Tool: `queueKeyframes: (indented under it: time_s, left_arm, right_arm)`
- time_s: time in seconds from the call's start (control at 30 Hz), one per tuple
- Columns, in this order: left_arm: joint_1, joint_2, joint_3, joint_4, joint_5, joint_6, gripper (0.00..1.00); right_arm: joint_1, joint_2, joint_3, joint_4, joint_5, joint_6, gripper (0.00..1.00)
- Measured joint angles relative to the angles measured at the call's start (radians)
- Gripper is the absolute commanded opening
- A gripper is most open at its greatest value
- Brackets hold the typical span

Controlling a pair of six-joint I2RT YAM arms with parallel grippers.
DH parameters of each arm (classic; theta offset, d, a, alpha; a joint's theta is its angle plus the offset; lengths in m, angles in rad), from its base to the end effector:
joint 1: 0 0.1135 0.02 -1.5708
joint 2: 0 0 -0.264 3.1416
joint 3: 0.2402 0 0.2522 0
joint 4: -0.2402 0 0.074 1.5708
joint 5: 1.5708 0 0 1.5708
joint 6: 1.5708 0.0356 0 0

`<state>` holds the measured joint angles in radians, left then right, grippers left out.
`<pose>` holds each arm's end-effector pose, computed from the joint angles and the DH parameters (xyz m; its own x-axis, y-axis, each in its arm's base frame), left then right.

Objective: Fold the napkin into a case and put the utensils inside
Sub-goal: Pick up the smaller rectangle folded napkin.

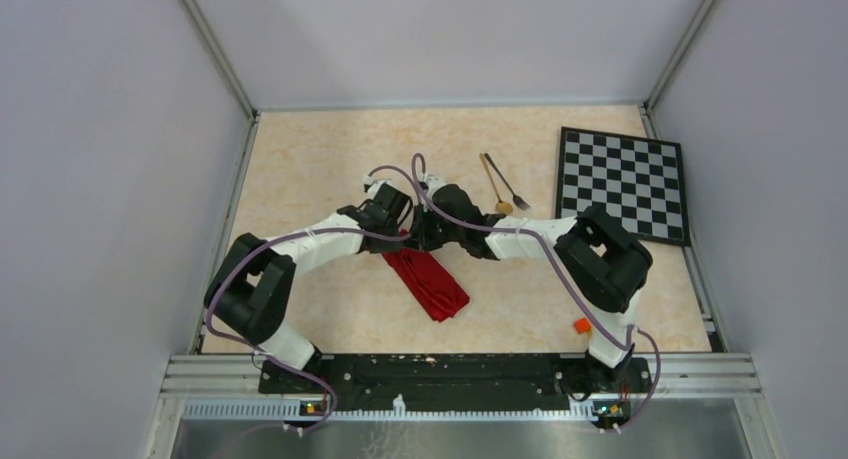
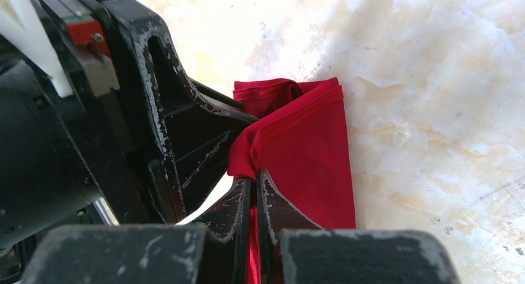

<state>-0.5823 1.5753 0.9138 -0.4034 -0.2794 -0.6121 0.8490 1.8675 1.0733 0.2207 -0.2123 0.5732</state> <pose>0.2591 -0.1589 0.1797 -0.8375 -0.1098 -0.5352 -0.0785 0.9936 -0.0810 0.2607 0.3075 0.1743 -0.7626 -0.0639 -0.6437 -0.5203 0.6519 0.5516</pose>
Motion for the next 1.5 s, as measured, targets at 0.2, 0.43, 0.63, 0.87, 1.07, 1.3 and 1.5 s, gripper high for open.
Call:
queueKeyframes:
  time_s: [0.2, 0.43, 0.63, 0.87, 1.07, 1.3, 1.5]
  left_arm:
    - [-0.026, 0.021, 0.02, -0.026, -0.059, -0.011, 0.12]
    - [-0.036, 0.022, 0.029, -0.029, -0.081, -0.008, 0.0]
    - [-0.036, -0.025, -0.004, 0.025, -0.049, 0.014, 0.0]
    - [-0.033, -0.082, -0.057, 0.089, 0.013, 0.013, 0.0]
    - [-0.024, -0.083, -0.064, 0.098, 0.032, 0.013, 0.0]
    - [-0.012, -0.089, -0.08, 0.114, 0.051, 0.013, 0.0]
    - [-0.011, -0.094, -0.087, 0.116, 0.063, 0.013, 0.0]
  right_arm:
    - [-0.007, 0.0, 0.0, 0.003, -0.003, 0.005, 0.0]
    - [-0.008, 0.0, -0.002, 0.005, -0.018, 0.008, 0.0]
    - [-0.008, 0.014, 0.002, 0.027, -0.058, 0.013, 0.0]
    - [-0.008, 0.127, 0.023, 0.057, -0.104, 0.056, 0.0]
    - [-0.014, 0.156, 0.043, 0.063, -0.126, 0.065, 0.29]
    - [-0.04, 0.079, -0.04, 0.093, -0.162, 0.066, 0.37]
    - [-0.05, 0.039, -0.052, 0.112, -0.177, 0.066, 0.35]
